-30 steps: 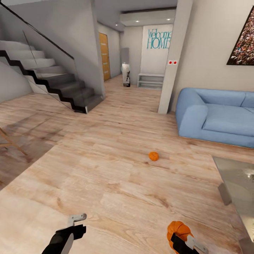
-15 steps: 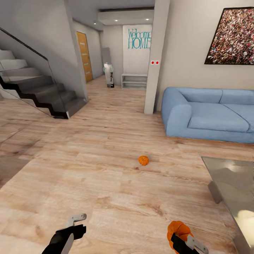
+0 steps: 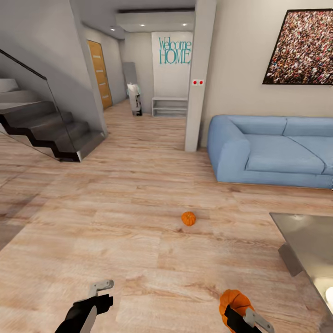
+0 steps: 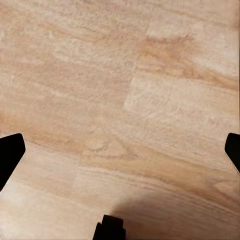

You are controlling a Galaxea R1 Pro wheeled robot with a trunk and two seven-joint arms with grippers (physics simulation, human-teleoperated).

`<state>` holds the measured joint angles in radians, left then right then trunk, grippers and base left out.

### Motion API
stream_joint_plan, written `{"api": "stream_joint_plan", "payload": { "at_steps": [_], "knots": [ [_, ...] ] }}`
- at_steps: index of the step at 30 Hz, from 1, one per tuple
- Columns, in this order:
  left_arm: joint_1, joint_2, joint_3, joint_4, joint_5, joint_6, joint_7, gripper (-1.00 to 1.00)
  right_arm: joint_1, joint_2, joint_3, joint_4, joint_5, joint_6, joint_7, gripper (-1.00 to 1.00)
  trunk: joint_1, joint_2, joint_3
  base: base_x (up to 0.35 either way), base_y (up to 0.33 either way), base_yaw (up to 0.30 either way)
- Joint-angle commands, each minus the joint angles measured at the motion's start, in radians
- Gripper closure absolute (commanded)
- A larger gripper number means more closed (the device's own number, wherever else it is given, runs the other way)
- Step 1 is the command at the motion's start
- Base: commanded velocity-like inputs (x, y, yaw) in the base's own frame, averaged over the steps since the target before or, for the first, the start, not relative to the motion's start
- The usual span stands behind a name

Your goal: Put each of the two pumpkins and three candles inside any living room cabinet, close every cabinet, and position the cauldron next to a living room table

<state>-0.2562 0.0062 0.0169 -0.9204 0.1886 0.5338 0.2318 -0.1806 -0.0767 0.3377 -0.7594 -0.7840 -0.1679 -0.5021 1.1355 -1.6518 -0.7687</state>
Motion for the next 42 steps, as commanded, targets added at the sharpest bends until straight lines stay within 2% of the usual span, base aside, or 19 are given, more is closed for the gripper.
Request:
{"api": "stream_joint_plan", "payload": {
  "at_steps": [1, 9, 13, 17, 42],
  "knots": [
    [0.0, 0.0, 0.0, 0.0, 0.0, 0.0, 0.0, -1.0, 0.0, 0.0, 0.0, 0.0, 0.003, 0.0, 0.0, 1.0, 0.0, 0.0, 0.0, 0.317, 0.168, -0.209],
    [0.0, 0.0, -0.005, 0.001, -0.001, 0.0, 0.0, -1.0, 0.0, 0.0, -0.001, 0.0, 0.003, 0.0, 0.0, 1.0, 0.0, 0.0, 0.0, 0.319, 0.108, -0.264],
    [0.0, 0.001, -0.049, 0.002, -0.001, -0.001, 0.001, -1.0, 0.0, 0.0, -0.001, 0.0, 0.003, -0.001, 0.002, 1.0, 0.0, 0.0, 0.0, 0.329, 0.012, -0.268],
    [0.0, 0.003, -0.062, 0.002, -0.001, -0.002, 0.001, -1.0, 0.0, -0.001, 0.001, 0.0, 0.003, -0.001, 0.004, 1.0, 0.0, 0.0, 0.0, 0.331, 0.002, -0.113],
    [0.0, 0.003, -0.064, 0.002, 0.0, -0.002, 0.001, -1.0, 0.0, 0.0, 0.001, 0.032, 0.003, -0.001, -0.001, 1.0, 0.0, 0.0, 0.0, 0.331, 0.0, -0.003]
  ]
}}
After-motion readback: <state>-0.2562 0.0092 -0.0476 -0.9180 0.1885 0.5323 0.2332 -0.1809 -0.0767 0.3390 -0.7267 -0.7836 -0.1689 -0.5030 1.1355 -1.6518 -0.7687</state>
